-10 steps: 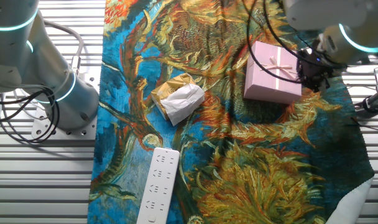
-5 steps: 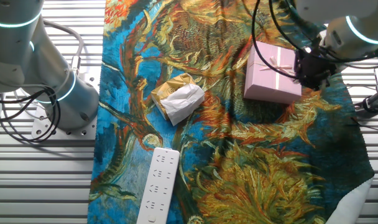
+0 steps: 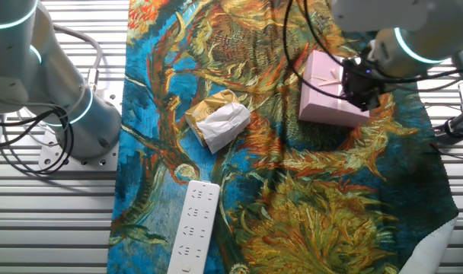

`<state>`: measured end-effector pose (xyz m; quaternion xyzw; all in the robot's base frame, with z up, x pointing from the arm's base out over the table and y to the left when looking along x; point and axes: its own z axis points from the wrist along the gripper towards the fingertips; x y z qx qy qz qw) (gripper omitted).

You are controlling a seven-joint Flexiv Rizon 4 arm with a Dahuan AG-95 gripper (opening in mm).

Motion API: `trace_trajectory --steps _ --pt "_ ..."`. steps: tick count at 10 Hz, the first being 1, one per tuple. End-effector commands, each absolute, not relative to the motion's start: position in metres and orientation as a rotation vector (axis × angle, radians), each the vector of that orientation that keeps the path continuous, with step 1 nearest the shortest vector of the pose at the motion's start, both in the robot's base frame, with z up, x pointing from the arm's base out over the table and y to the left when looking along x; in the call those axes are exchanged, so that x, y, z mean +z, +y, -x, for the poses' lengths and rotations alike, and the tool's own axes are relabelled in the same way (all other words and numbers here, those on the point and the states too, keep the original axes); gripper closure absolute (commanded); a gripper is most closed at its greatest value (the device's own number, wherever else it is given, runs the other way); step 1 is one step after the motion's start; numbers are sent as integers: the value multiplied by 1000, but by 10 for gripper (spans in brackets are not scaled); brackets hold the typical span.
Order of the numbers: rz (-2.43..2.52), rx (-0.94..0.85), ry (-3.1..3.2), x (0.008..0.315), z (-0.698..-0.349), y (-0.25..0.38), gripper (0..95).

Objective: Slide the outer casing onto the gift box

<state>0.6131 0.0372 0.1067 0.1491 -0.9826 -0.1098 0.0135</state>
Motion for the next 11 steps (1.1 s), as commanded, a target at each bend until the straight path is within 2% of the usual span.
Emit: trace_trajectory --steps 1,11 --pt "-439 -356 -3063 106 -603 38 950" --pt "-398 -398 -3075 100 -577 43 950"
